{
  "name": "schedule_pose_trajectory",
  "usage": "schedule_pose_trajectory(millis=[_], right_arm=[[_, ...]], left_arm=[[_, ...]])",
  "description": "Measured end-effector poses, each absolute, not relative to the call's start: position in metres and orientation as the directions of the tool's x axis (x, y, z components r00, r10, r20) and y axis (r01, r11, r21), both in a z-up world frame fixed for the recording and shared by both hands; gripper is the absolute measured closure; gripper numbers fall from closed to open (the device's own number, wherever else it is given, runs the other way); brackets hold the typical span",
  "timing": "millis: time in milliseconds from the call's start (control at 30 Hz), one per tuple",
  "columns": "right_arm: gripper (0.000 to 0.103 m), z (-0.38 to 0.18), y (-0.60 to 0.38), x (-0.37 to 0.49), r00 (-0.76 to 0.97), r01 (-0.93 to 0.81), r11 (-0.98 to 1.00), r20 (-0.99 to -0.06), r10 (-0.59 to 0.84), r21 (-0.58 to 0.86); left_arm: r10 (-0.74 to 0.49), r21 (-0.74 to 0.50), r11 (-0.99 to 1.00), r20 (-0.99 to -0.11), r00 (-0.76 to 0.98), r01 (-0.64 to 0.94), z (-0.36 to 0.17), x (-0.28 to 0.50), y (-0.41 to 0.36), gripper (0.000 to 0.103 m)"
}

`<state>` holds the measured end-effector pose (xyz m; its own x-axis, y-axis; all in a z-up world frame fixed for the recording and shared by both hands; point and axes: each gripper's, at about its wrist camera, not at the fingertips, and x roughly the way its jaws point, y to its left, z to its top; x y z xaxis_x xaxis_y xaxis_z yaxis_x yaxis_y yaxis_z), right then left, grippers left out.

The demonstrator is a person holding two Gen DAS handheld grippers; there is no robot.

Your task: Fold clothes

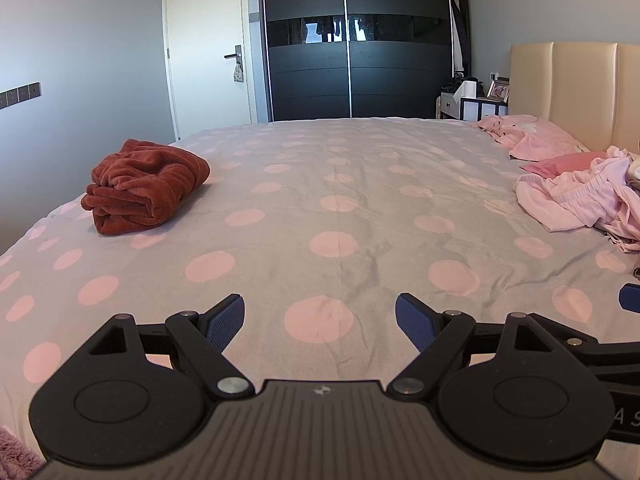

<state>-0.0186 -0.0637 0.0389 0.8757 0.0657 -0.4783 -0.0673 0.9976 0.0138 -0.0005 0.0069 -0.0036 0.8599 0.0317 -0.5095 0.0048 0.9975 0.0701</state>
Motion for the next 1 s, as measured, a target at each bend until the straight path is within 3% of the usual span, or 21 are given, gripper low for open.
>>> schedule_pose_trajectory(millis=[1000], right_arm=[[0.001,0.043,-0.073,-0.008,0.855,-0.067,0.998,-0.515,0.066,0.016]], left_arm=[[0.034,0.078,0.997,-0.541,0.841,0.009,-0.006,0.007,0.008,0.02]])
